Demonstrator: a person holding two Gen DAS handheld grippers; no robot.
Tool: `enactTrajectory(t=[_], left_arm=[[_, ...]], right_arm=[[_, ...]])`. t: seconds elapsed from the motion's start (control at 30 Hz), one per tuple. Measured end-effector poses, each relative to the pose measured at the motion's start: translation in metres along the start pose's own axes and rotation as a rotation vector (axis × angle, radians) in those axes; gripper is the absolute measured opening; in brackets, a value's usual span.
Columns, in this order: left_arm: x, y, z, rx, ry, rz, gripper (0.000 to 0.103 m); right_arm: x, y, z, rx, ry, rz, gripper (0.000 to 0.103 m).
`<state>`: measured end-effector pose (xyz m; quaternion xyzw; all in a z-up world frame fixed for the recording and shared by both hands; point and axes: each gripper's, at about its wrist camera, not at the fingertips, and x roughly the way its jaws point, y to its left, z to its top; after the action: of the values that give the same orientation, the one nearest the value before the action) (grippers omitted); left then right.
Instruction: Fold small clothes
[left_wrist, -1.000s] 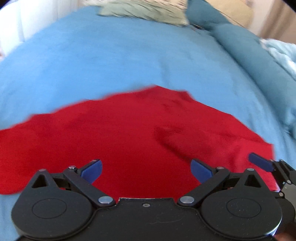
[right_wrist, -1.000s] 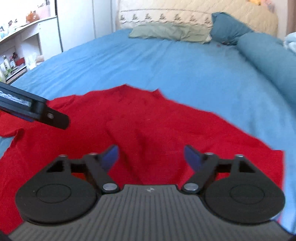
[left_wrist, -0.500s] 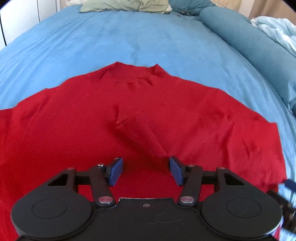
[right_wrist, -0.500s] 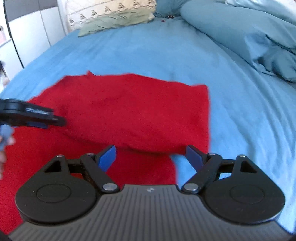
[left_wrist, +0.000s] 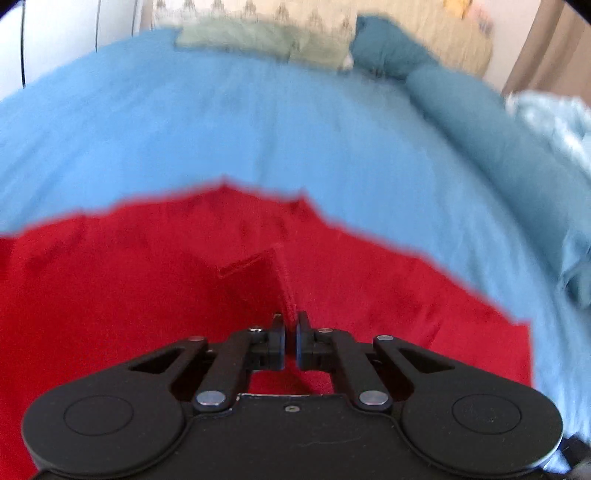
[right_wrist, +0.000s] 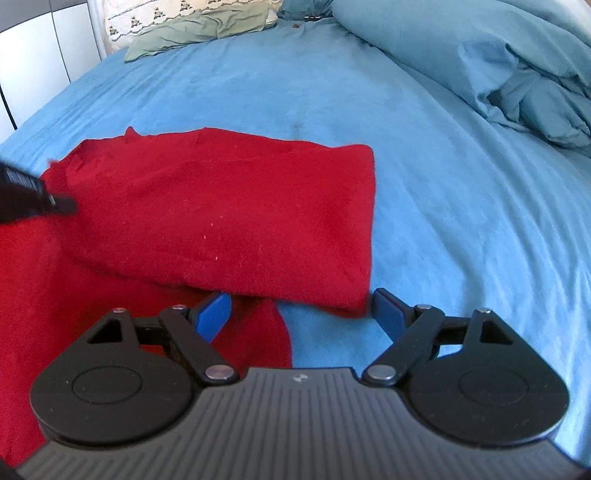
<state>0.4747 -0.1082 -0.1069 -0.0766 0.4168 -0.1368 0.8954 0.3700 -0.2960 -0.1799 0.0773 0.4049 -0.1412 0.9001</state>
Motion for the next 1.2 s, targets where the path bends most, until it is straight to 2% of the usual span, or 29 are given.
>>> enactTrajectory(t=[0.1, 0.17, 0.23, 0.3, 0.37, 0.47, 0.6, 0.7, 0.8, 0.97, 1.07, 1.13, 1.2], left_arm=[[-0.039, 0.007, 0.023, 0.006, -0.138, 0.008, 0.005], [-0.06, 0.02, 0.033, 0.029, -0.222, 0.054, 0.005], [-0.072, 0.038, 0.037, 0.04, -0.274, 0.125, 0.005], [-0.081, 0.06, 0.035, 0.02, -0.292, 0.175, 0.005], [-0.082, 0.082, 0.027, -0.017, -0.277, 0.209, 0.005], [-0.08, 0.101, 0.008, -0.062, -0.235, 0.231, 0.005], [-0.076, 0.107, -0.014, -0.097, -0.203, 0.235, 0.005], [-0.072, 0.113, -0.029, -0.137, -0.18, 0.246, 0.005], [-0.072, 0.126, -0.044, -0.179, -0.154, 0.25, 0.005], [-0.082, 0.134, -0.069, -0.142, -0.093, 0.267, 0.006], [-0.092, 0.138, -0.077, -0.105, -0.059, 0.302, 0.023], [-0.103, 0.14, -0.079, -0.085, -0.057, 0.356, 0.039], [-0.115, 0.143, -0.079, -0.072, -0.067, 0.393, 0.042]], right_arm=[[0.003, 0.005, 0.005, -0.006, -0.003, -0.007, 0.099], [0.006, 0.008, 0.009, -0.004, -0.005, 0.002, 0.099], [0.011, 0.012, 0.013, -0.012, 0.003, 0.024, 0.099], [0.014, 0.017, 0.016, -0.038, 0.0, 0.029, 0.099], [0.016, 0.023, 0.02, -0.076, -0.008, 0.034, 0.099], [0.02, 0.029, 0.024, -0.121, -0.022, -0.014, 0.099], [0.024, 0.025, 0.026, -0.163, -0.025, -0.168, 0.102], [0.022, 0.006, 0.022, -0.133, -0.011, -0.146, 0.102], [0.021, -0.001, 0.016, -0.164, -0.009, -0.125, 0.102], [0.021, -0.009, 0.019, -0.166, 0.019, -0.092, 0.102], [0.02, -0.015, 0.021, -0.149, 0.054, -0.068, 0.102], [0.014, -0.017, 0.024, -0.145, 0.082, -0.061, 0.103], [0.0, -0.013, 0.027, -0.157, 0.095, -0.047, 0.103]])
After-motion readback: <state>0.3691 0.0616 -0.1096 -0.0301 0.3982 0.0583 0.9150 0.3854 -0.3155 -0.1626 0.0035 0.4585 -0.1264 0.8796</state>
